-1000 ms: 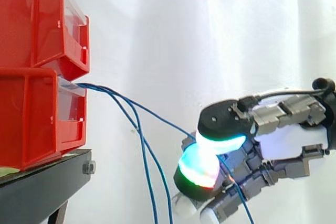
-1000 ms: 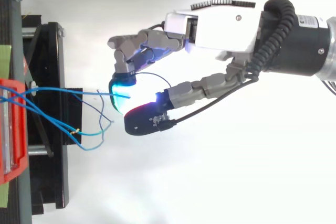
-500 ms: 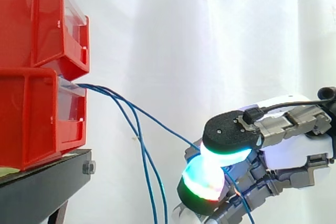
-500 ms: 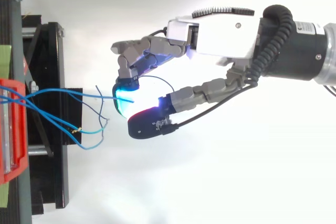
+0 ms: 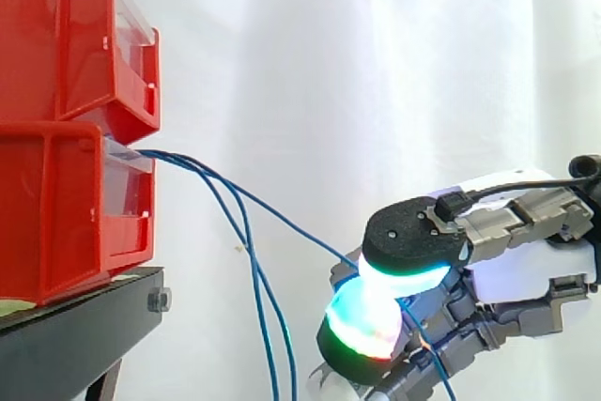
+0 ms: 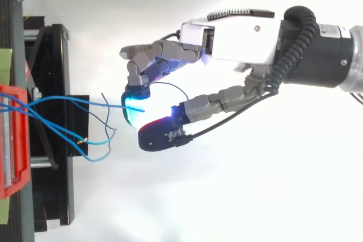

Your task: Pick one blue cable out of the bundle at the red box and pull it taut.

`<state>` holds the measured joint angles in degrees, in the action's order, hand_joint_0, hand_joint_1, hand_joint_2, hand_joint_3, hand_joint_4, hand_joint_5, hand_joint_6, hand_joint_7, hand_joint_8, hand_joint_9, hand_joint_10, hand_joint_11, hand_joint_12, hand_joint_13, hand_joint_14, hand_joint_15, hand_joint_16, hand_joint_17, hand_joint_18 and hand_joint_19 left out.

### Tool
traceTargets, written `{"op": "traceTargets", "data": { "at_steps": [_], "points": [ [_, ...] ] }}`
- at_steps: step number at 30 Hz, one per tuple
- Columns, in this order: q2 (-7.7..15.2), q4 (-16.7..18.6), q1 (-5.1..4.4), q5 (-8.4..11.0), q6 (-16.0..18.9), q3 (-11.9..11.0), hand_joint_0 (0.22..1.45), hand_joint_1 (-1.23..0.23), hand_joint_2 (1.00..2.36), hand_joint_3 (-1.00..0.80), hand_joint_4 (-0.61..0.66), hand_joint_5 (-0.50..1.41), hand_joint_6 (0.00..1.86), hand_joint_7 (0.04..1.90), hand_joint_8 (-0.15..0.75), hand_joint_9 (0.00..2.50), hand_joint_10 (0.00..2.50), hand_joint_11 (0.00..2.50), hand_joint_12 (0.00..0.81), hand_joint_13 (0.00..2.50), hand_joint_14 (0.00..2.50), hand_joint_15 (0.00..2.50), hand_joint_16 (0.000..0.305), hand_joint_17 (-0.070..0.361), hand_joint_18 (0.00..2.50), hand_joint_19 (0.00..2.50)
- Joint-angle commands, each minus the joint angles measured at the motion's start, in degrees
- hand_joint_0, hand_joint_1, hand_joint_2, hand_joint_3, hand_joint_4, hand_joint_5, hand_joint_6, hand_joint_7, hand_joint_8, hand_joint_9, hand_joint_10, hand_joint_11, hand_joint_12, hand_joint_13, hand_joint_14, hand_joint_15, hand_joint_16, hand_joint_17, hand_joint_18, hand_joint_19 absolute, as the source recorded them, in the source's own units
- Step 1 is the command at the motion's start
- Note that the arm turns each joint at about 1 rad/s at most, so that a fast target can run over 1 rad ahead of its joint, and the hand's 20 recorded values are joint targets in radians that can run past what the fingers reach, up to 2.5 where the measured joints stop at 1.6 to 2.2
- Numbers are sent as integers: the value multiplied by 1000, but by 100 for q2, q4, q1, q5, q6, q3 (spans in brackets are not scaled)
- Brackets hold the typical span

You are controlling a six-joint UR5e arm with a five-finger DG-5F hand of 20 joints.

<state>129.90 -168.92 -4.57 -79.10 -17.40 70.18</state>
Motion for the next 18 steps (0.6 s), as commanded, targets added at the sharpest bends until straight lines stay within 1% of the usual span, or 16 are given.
{"op": "traceTargets", "data": {
  "at_steps": [1, 18],
  "points": [
    [0, 0, 0, 0, 0, 5, 628, -858, 1027, -36, 90, -111, 852, 1149, 281, 624, 5, 184, 359, 245, 0, 0, 56, 127, 373, 112],
    [0, 0, 0, 0, 0, 5, 627, -853, 1026, -33, 83, -111, 854, 1140, 283, 640, 4, 189, 359, 260, 0, 0, 56, 126, 376, 92]
  ]
}}
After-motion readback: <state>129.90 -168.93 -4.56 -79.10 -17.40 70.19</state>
